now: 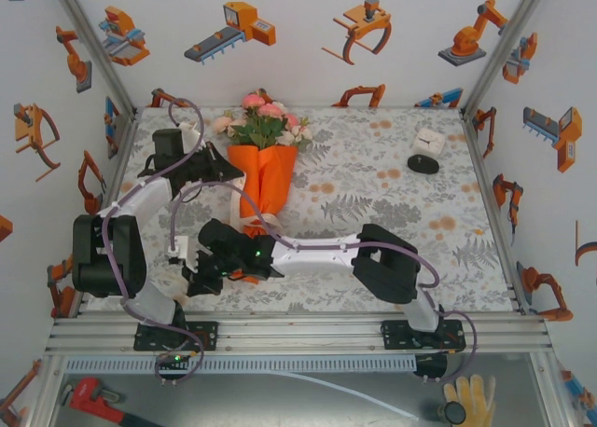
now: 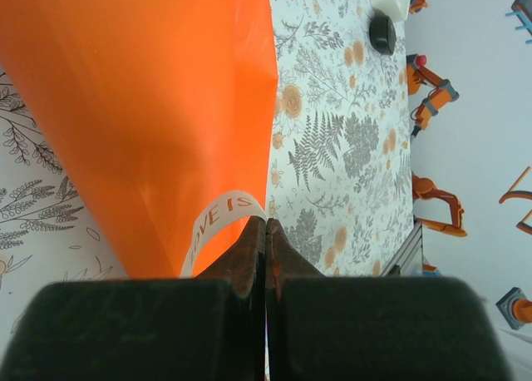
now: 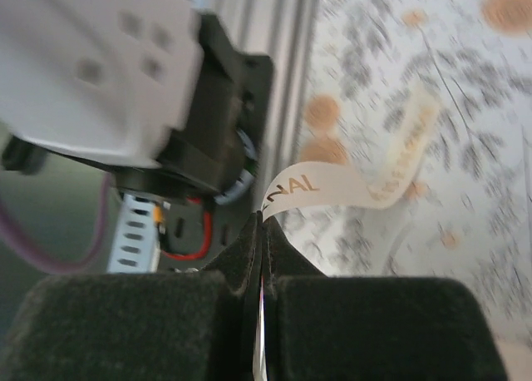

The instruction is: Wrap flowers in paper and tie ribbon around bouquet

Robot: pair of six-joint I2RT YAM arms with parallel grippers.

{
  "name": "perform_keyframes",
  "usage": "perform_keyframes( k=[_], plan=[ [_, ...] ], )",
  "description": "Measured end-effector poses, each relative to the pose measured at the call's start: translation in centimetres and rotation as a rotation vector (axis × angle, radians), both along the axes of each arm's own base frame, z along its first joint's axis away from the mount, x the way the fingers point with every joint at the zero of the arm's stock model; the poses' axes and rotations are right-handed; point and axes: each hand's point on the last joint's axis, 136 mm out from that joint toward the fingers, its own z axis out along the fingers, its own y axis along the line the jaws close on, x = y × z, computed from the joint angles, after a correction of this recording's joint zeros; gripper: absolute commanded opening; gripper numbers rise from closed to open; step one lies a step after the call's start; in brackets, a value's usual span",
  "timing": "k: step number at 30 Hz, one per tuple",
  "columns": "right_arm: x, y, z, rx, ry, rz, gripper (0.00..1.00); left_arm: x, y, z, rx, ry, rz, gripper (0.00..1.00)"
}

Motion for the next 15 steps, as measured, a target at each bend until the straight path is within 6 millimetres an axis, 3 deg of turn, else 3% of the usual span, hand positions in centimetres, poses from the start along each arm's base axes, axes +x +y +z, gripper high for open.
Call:
perform_keyframes(
  k=[5, 8, 11, 15],
  plan=[
    [5.0, -0.9, 0.0, -0.026, -0.037, -0.144, 0.00, -0.2, -0.2, 0.1, -0.005, -0.001, -0.012, 0.00],
    [7.5, -1.5, 1.6, -0.003, -0.054, -0.201, 0.00, -0.2, -0.3, 0.1, -0.005, -0.001, -0.016, 0.00],
    [8.4, -1.1, 3.6, 0.040, -0.059, -0.222, 0.00, -0.3, -0.4, 0.1, -0.006, -0.001, -0.019, 0.00],
    [6.6, 1.4, 4.7, 0.090, -0.019, -0.169, 0.44, -0.3, -0.5, 0.0, -0.005, 0.001, -0.021, 0.00]
  ],
)
